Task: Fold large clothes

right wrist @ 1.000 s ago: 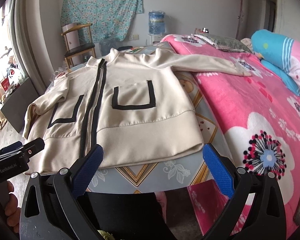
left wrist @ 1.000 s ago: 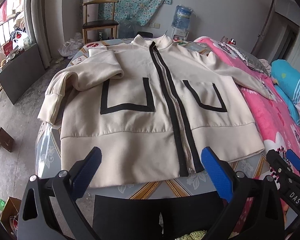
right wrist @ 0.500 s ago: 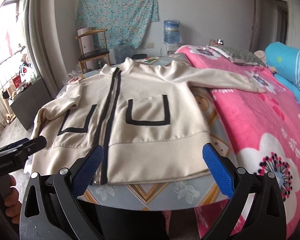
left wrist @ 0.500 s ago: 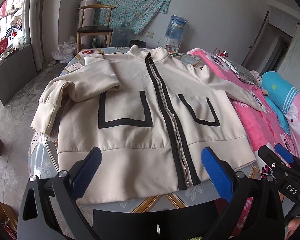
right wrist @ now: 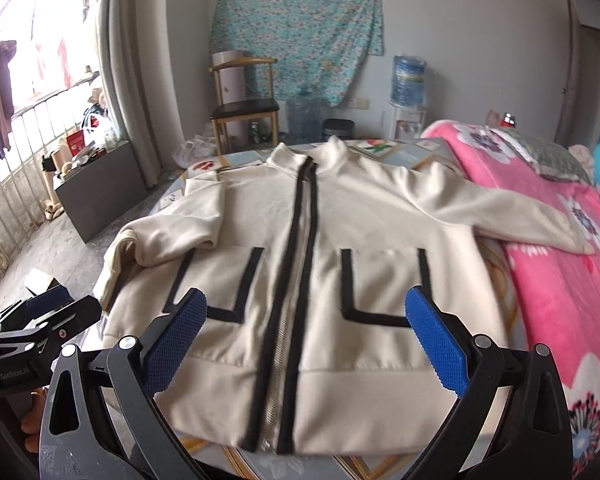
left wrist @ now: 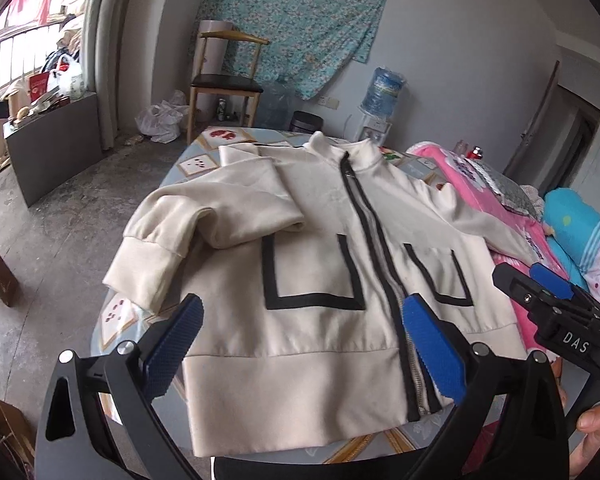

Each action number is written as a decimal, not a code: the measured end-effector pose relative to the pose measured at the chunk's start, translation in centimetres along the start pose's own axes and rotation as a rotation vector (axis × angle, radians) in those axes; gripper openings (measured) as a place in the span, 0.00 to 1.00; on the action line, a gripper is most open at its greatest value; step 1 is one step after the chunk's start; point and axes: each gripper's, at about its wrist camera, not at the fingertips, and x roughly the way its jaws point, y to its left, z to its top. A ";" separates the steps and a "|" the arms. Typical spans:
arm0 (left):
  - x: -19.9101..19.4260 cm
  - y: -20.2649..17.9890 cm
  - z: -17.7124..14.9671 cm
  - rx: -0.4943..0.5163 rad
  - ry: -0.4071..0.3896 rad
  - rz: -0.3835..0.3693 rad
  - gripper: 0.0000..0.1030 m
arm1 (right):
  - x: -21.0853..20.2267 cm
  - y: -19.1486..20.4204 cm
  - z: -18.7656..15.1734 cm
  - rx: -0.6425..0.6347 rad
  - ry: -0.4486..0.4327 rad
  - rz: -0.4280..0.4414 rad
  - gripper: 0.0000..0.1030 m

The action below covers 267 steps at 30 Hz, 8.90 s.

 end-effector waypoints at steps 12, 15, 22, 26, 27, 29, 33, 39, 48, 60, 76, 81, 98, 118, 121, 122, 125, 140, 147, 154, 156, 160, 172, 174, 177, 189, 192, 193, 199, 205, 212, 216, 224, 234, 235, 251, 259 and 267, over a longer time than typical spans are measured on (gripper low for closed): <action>3.8 14.8 1.0 -0.334 0.082 0.171 0.95 | 8.3 3.9 0.6 -0.070 0.165 0.105 0.93; 6.4 18.6 1.1 -0.525 0.152 0.046 0.95 | 9.3 3.1 0.5 -0.059 0.196 0.091 0.93; 10.4 21.8 0.5 -0.723 0.244 -0.079 0.87 | 10.0 2.0 0.4 -0.019 0.215 0.074 0.93; 12.7 23.7 -0.5 -0.829 0.265 -0.058 0.79 | 9.7 2.2 0.4 -0.031 0.212 0.076 0.93; 12.9 23.9 -0.7 -0.842 0.269 -0.052 0.72 | 9.5 2.2 0.4 -0.036 0.210 0.073 0.93; 12.9 23.7 -0.4 -0.844 0.250 -0.050 0.62 | 9.3 2.1 0.4 -0.044 0.204 0.066 0.93; 11.3 22.3 1.2 -0.743 0.190 0.039 0.08 | 9.1 1.3 0.3 -0.041 0.200 0.052 0.93; 5.5 17.5 6.4 -0.458 0.016 0.198 0.06 | 9.1 -0.8 0.0 -0.014 0.199 0.036 0.93; 4.0 -0.9 17.0 -0.022 -0.026 -0.129 0.08 | 9.2 -5.6 -0.9 0.054 0.189 -0.044 0.93; 10.5 -6.5 11.4 0.041 0.169 -0.352 0.70 | 9.6 -11.3 -1.5 0.162 0.204 0.028 0.93; 15.3 1.5 2.1 0.143 0.299 0.295 0.71 | 16.0 -10.2 2.0 0.551 0.456 0.581 0.76; 16.1 3.0 1.5 0.120 0.312 0.318 0.71 | 18.2 -9.1 0.7 0.562 0.558 0.522 0.58; 16.9 4.8 2.5 0.088 0.283 0.328 0.71 | 16.9 -6.9 6.3 0.311 0.393 0.288 0.04; 19.4 5.7 5.1 0.139 0.243 0.456 0.73 | 17.3 -18.2 17.1 0.334 0.167 0.138 0.04; 19.6 6.9 5.7 0.080 0.235 0.437 0.73 | 17.8 -19.5 15.9 0.364 0.191 0.140 0.04; 19.5 7.1 5.7 0.065 0.233 0.428 0.73 | 18.2 -19.8 15.2 0.366 0.209 0.134 0.04; 18.9 7.7 5.6 0.027 0.206 0.412 0.73 | 18.8 -20.5 13.4 0.370 0.245 0.123 0.04; 13.3 8.8 5.9 -0.046 0.103 0.363 0.73 | 18.8 -23.8 10.6 0.365 0.237 0.017 0.29; 14.5 5.1 9.1 -0.006 0.095 0.255 0.73 | 22.8 -16.4 9.3 0.181 0.338 0.142 0.52; 20.4 1.1 10.7 0.067 0.178 0.181 0.73 | 22.2 -16.9 7.8 0.189 0.378 0.115 0.54; 22.0 0.5 10.7 0.094 0.199 0.187 0.73 | 19.6 -19.0 8.2 0.205 0.325 0.075 0.71; 24.8 0.2 10.1 0.109 0.243 0.196 0.73 | 15.4 -26.4 8.4 0.324 0.263 -0.019 0.74; 26.6 0.0 8.9 0.136 0.228 0.238 0.75 | 7.1 -54.0 1.0 1.002 0.111 -0.244 0.74; 26.6 0.0 8.9 0.130 0.226 0.240 0.76 | 7.3 -56.6 -0.1 1.074 0.093 -0.235 0.71; 26.6 -0.1 8.9 0.124 0.227 0.244 0.76 | 7.9 -59.4 -1.7 1.166 0.082 -0.203 0.64; 26.7 -0.1 9.1 0.112 0.236 0.252 0.77 | 9.6 -61.8 -4.3 1.277 0.077 -0.228 0.19; 26.8 -0.1 9.1 0.113 0.237 0.251 0.77 | 8.1 -61.1 -2.9 1.226 0.033 -0.238 0.11; 26.8 -0.1 9.1 0.113 0.237 0.251 0.77 | 7.3 -60.6 -2.1 1.196 0.011 -0.240 0.09; 25.7 -0.3 9.1 0.133 0.204 0.253 0.77 | 1.5 -54.4 6.5 0.903 -0.100 -0.239 0.08; 26.7 -0.2 9.2 0.136 0.241 0.269 0.77 | -3.4 -44.0 15.8 0.584 -0.217 -0.132 0.08; 25.2 0.5 9.6 0.093 0.214 0.227 0.78 | -2.3 -31.1 21.7 0.340 -0.221 0.087 0.08; 22.3 1.9 9.8 0.079 0.177 0.218 0.78 | 1.6 -24.0 23.3 0.233 -0.172 0.200 0.08; 16.5 5.9 8.8 0.020 0.144 0.196 0.77 | 14.1 -9.4 18.9 0.070 0.088 0.396 0.09; 14.5 6.5 7.5 0.025 0.118 0.066 0.76 | 22.5 -5.9 8.2 0.221 0.464 0.556 0.53; 14.6 6.2 7.7 0.028 0.115 0.048 0.76 | 21.2 -7.5 8.3 0.247 0.434 0.559 0.57; 28.4 1.7 12.7 -0.148 0.410 -0.180 0.30 | 11.3 -22.5 -0.7 0.293 0.279 0.098 0.58; 27.2 1.7 13.5 -0.080 0.337 -0.067 0.00 | 12.1 -23.2 -3.5 0.375 0.298 0.109 0.56; 26.5 3.4 15.3 -0.124 0.376 -0.102 0.19 | 12.0 -23.4 -3.4 0.375 0.294 0.108 0.57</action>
